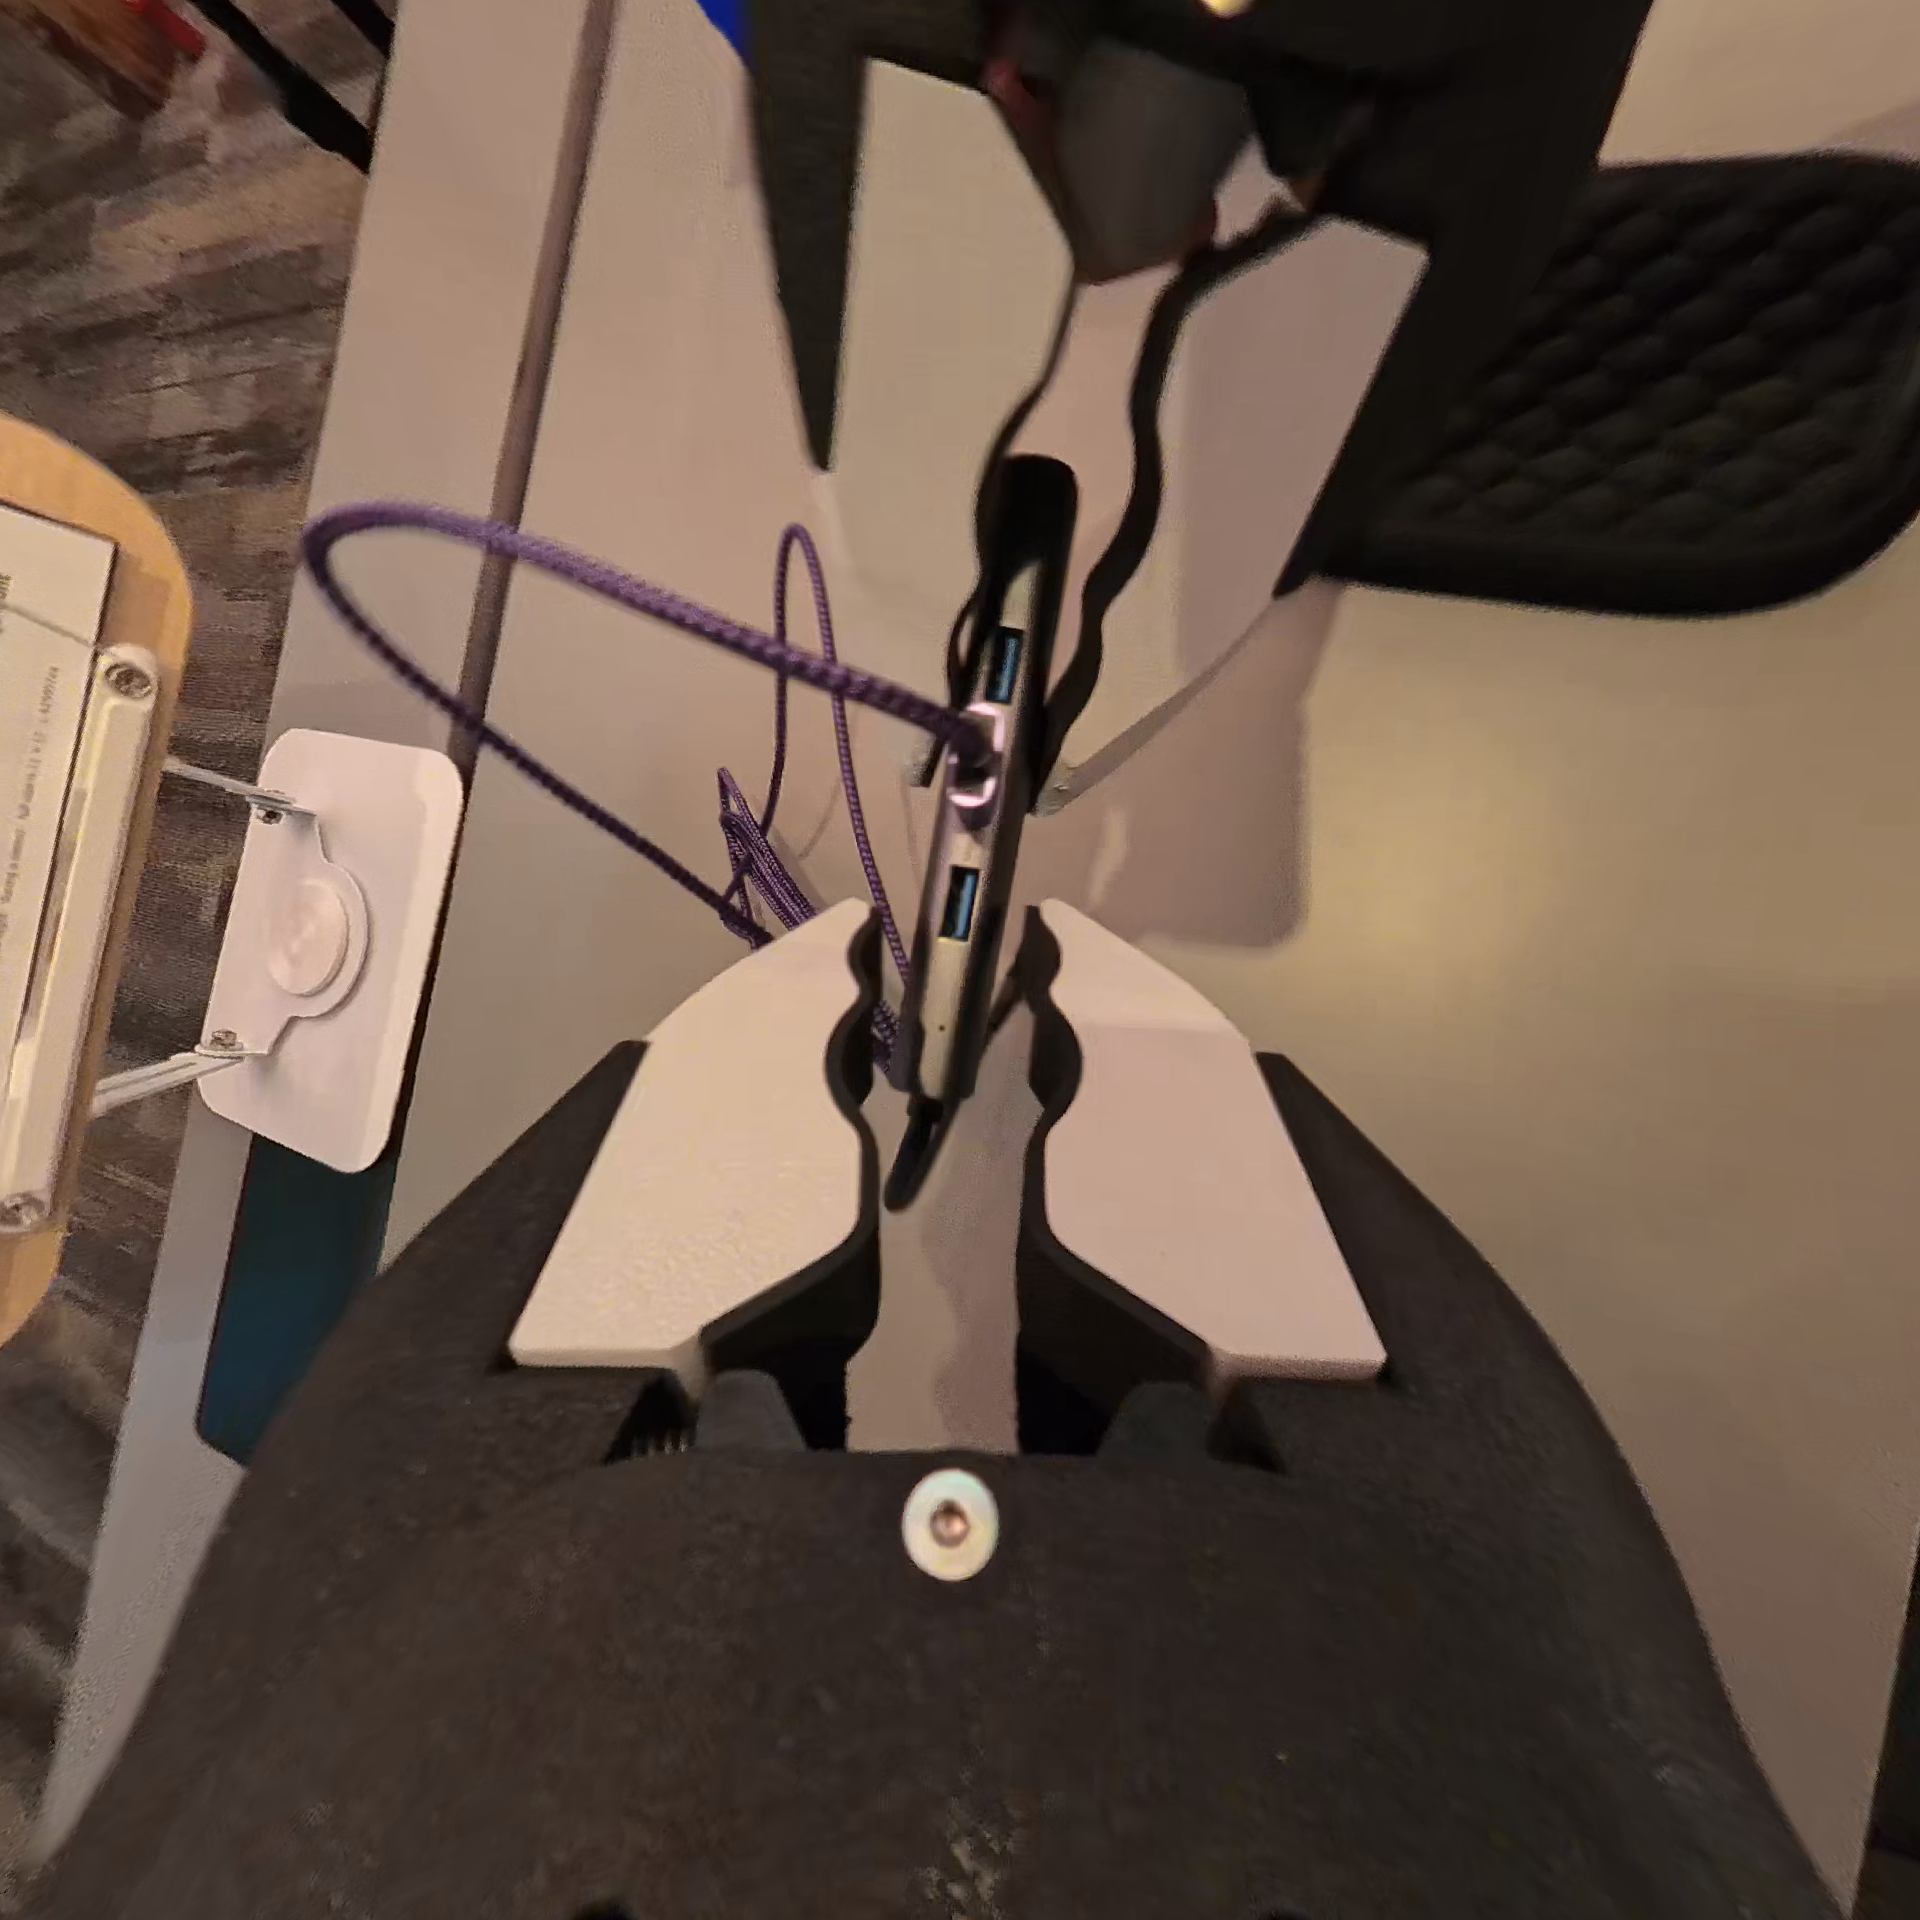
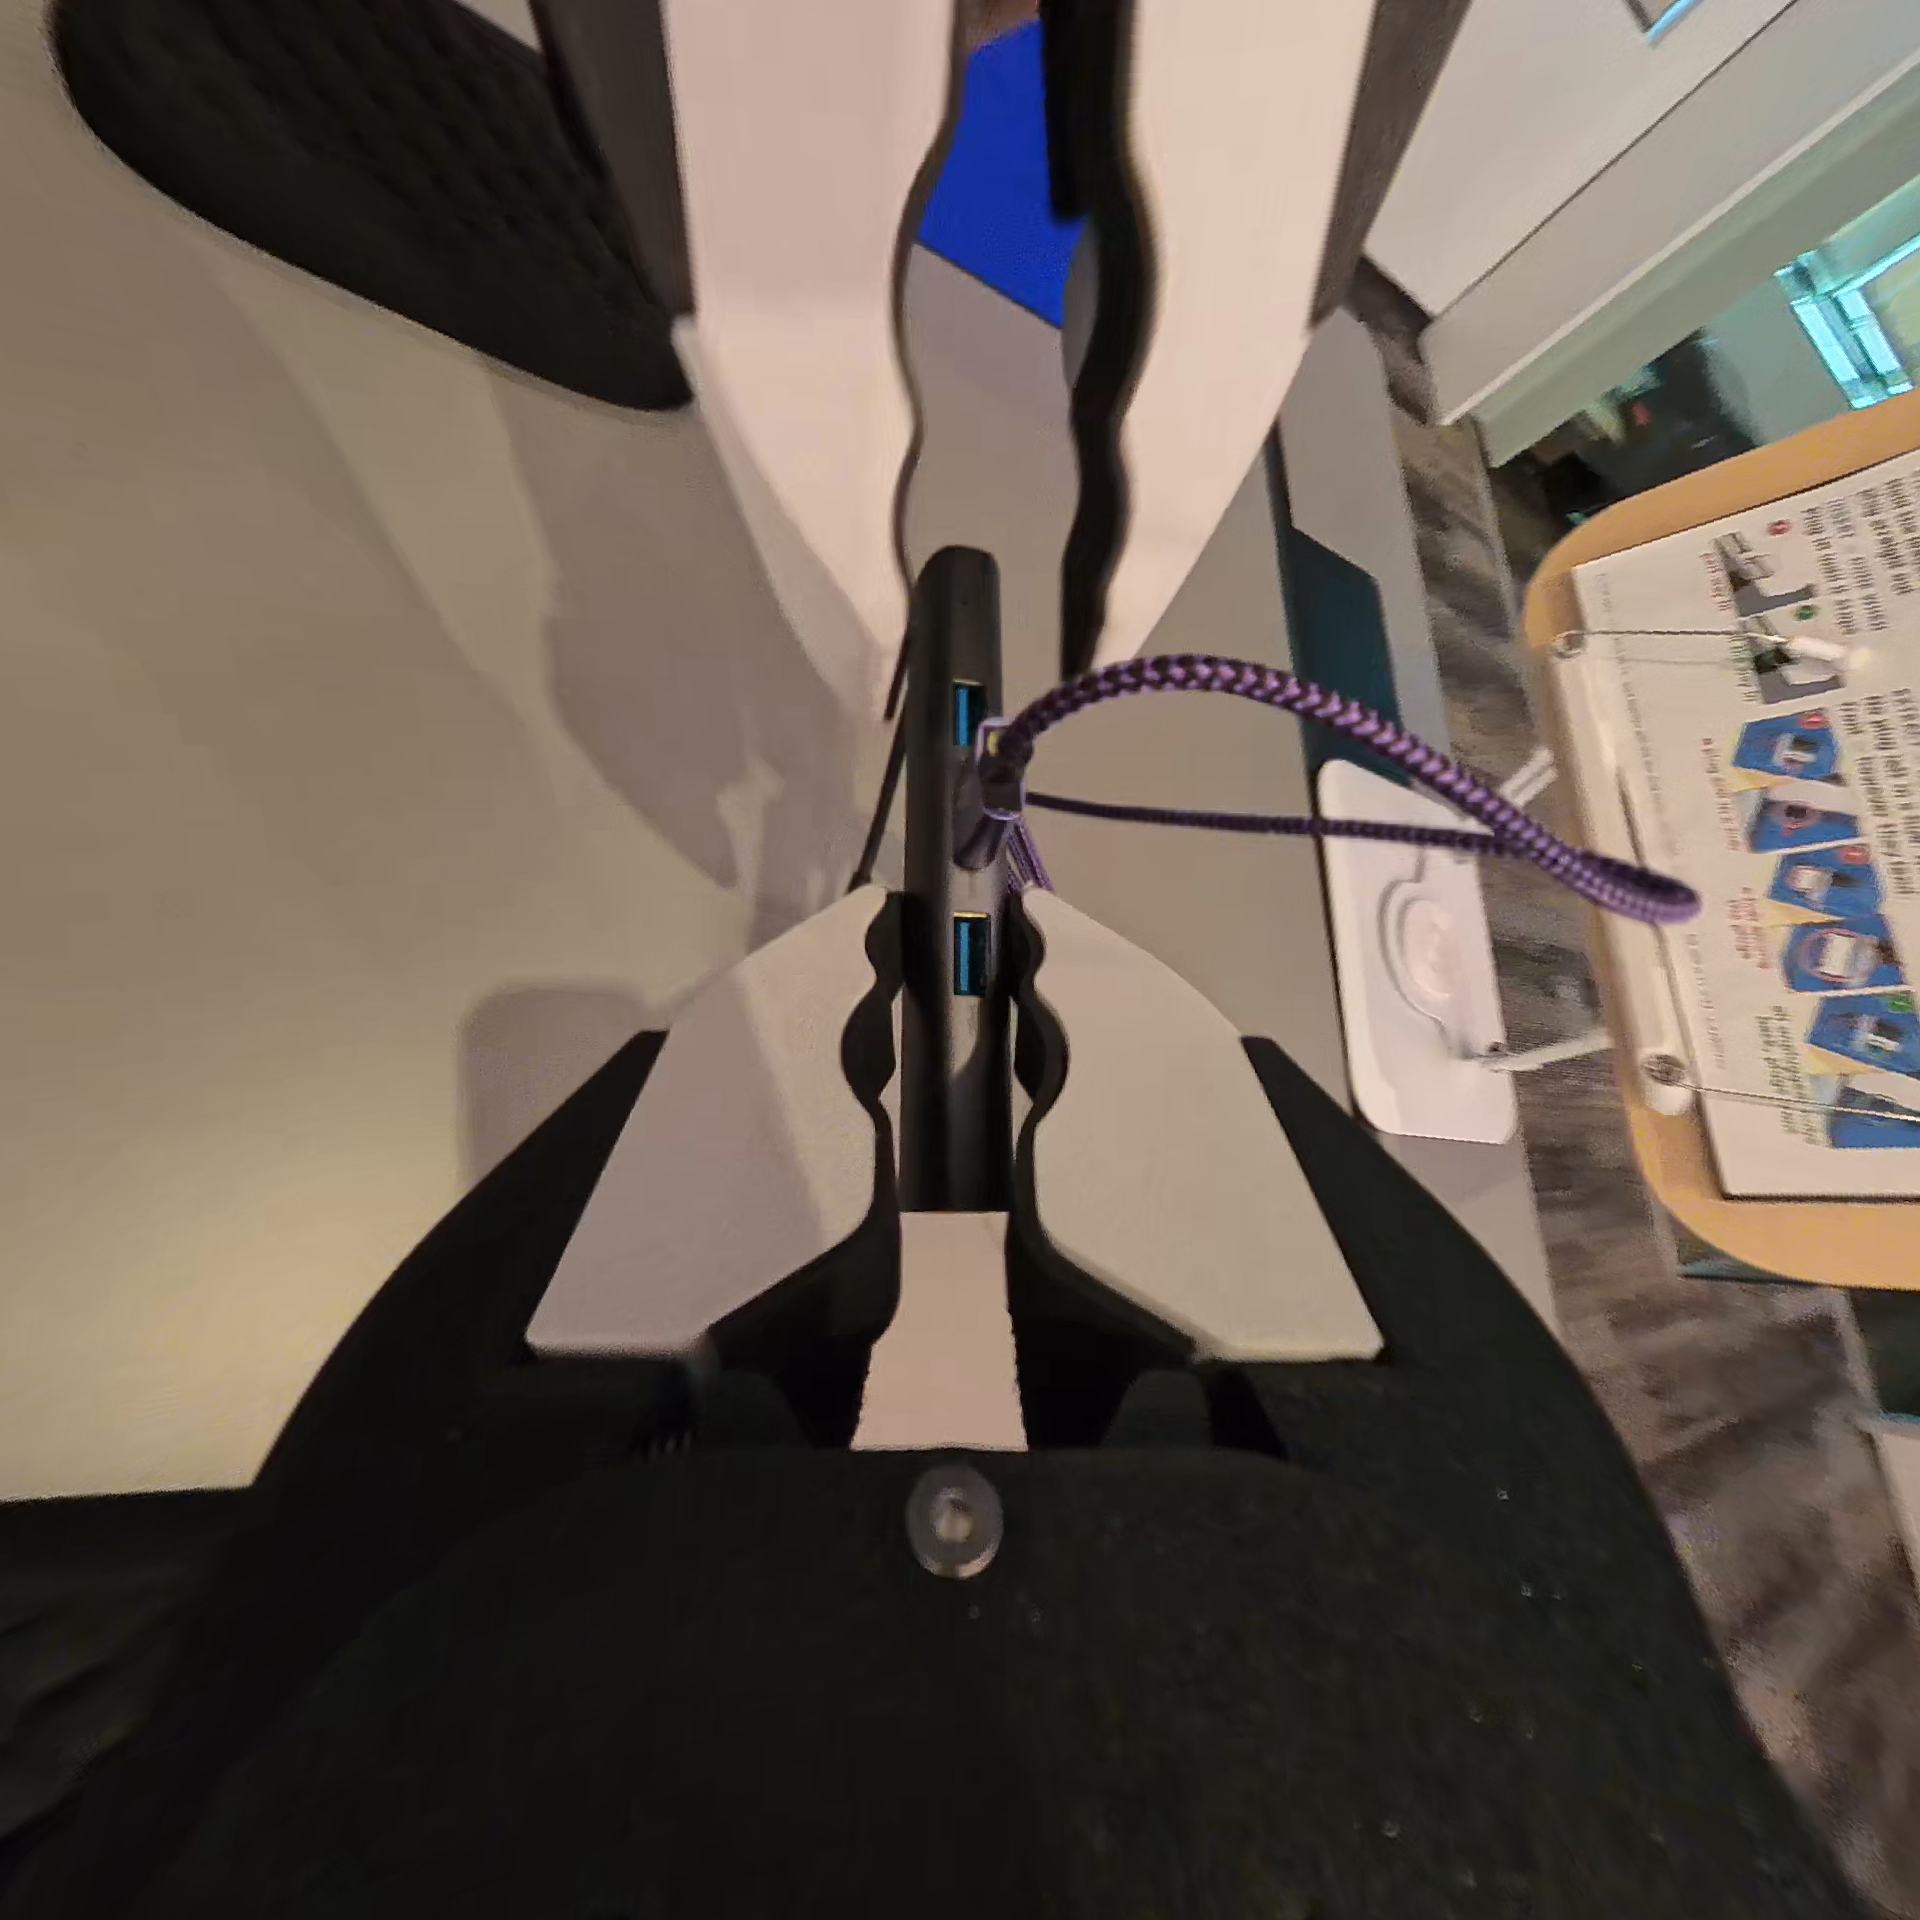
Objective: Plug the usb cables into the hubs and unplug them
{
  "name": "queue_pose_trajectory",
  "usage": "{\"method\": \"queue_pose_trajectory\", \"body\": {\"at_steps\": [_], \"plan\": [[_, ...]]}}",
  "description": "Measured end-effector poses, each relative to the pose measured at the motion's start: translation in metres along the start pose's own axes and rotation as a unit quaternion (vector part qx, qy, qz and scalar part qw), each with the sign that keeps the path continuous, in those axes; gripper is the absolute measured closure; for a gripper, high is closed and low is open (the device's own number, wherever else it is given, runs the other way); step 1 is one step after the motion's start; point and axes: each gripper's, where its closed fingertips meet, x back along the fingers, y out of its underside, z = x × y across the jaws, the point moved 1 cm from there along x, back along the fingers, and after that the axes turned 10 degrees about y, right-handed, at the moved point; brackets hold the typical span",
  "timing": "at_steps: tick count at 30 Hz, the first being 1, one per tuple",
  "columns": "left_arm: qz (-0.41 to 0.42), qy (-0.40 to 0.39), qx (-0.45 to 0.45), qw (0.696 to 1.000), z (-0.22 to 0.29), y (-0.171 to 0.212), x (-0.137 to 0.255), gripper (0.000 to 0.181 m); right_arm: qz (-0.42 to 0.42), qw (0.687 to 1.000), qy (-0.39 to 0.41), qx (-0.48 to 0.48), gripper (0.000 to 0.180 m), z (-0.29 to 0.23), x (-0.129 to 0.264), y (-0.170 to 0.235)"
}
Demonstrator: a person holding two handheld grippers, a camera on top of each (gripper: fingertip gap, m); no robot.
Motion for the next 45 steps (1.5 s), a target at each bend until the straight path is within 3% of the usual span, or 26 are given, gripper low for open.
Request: {"method": "queue_pose_trajectory", "body": {"at_steps": [4, 7, 11, 16, 21, 29, 35, 45], "plan": [[0.075, -0.007, 0.094, 0.993, -0.006, 0.009, 0.021, 0.132, 0.005, 0.997, 0.071, 0.038, 0.162, 0.003, 0.003, 0.011], [0.144, 0.044, 0.190, 0.970, 0.005, 0.019, 0.031, 0.133, 0.019, 0.990, 0.125, 0.068, 0.162, 0.009, 0.009, 0.015], [0.225, 0.124, 0.290, 0.922, 0.028, 0.022, 0.025, 0.148, 0.035, 0.979, 0.168, 0.106, 0.162, 0.013, 0.012, 0.012], [0.282, 0.164, 0.337, 0.883, 0.032, 0.014, -0.001, 0.145, 0.065, 0.970, 0.192, 0.131, 0.162, 0.014, 0.015, -0.003], [0.379, 0.215, 0.365, 0.823, 0.017, -0.011, 0.009, 0.138, 0.082, 0.956, 0.223, 0.173, 0.162, 0.012, 0.023, -0.016], [0.378, 0.198, 0.320, 0.846, 0.017, -0.019, 0.015, 0.132, 0.099, 0.946, 0.238, 0.199, 0.162, 0.013, 0.036, -0.025], [0.401, 0.197, 0.298, 0.844, 0.011, -0.020, 0.027, 0.125, 0.124, 0.944, 0.233, 0.196, 0.162, 0.007, 0.038, -0.036], [0.424, 0.249, 0.231, 0.839, 0.024, -0.033, 0.042, 0.137, 0.149, 0.940, 0.223, 0.211, 0.162, 0.005, 0.047, -0.054]]}}
